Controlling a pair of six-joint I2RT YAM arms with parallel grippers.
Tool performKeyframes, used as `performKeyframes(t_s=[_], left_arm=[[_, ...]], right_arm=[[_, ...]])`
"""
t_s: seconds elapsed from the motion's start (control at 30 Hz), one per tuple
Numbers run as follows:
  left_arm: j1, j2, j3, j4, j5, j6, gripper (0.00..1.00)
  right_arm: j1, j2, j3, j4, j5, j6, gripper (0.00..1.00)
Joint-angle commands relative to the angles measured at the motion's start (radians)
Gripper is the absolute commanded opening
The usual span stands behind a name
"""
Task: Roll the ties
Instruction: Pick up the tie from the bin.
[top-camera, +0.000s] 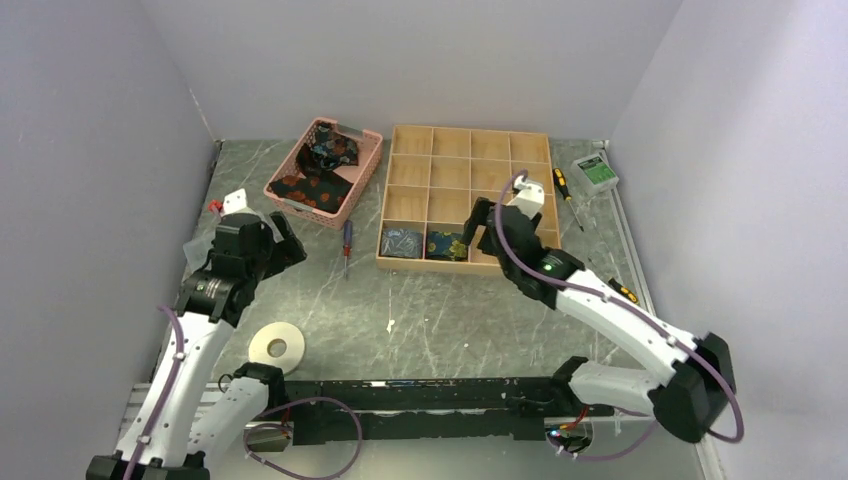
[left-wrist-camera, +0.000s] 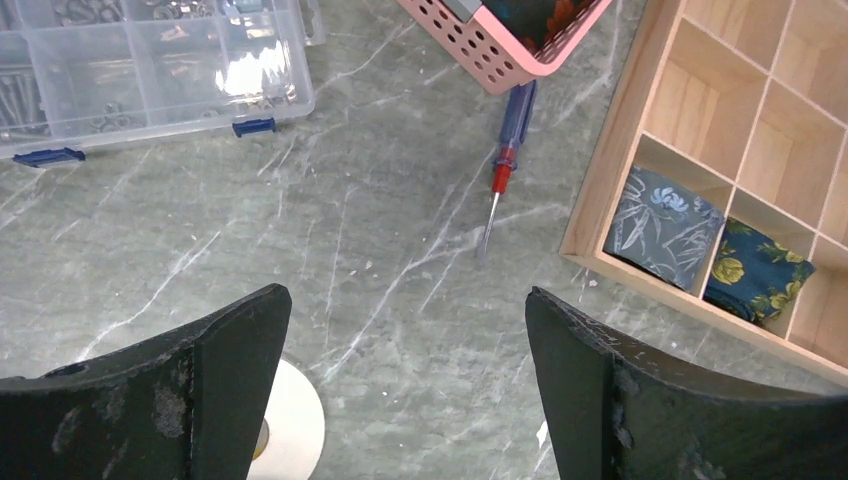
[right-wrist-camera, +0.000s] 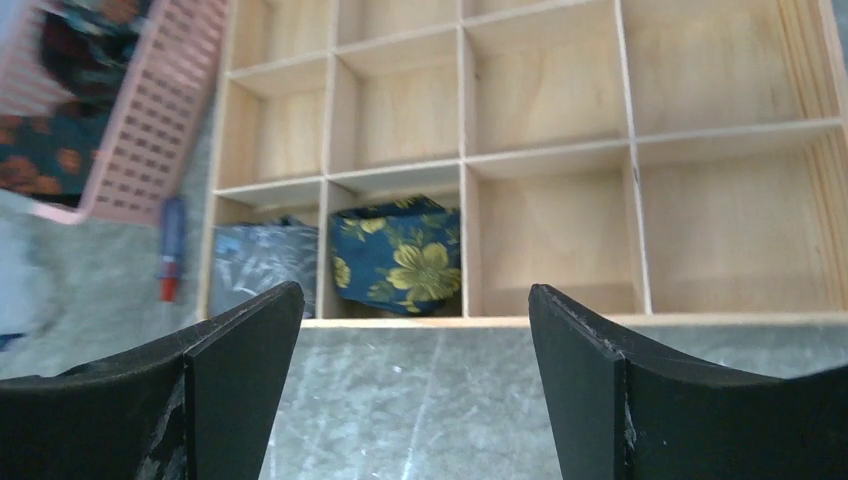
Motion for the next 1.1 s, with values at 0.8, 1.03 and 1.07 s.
performKeyframes(t_s=[0.8,1.03,1.07], left_arm=[[0.131,1.071,0.787,0.028,0.113,-0.155,0.9],[0.135,1.277,0.946,-0.017,0.072,-0.189,0.92],[0.135,1.303,0.96,-0.014,0.074,-0.186,0.91]], right_arm=[[-0.002,-0.031,-0.247,0.474,-0.624,-0.137,0.8],[-0.001,-0.142,-0.293,0.414,-0.603,-0.166,0.8],[-0.002,-0.15,-0.292,0.409,-0.602,-0.168,0.8]])
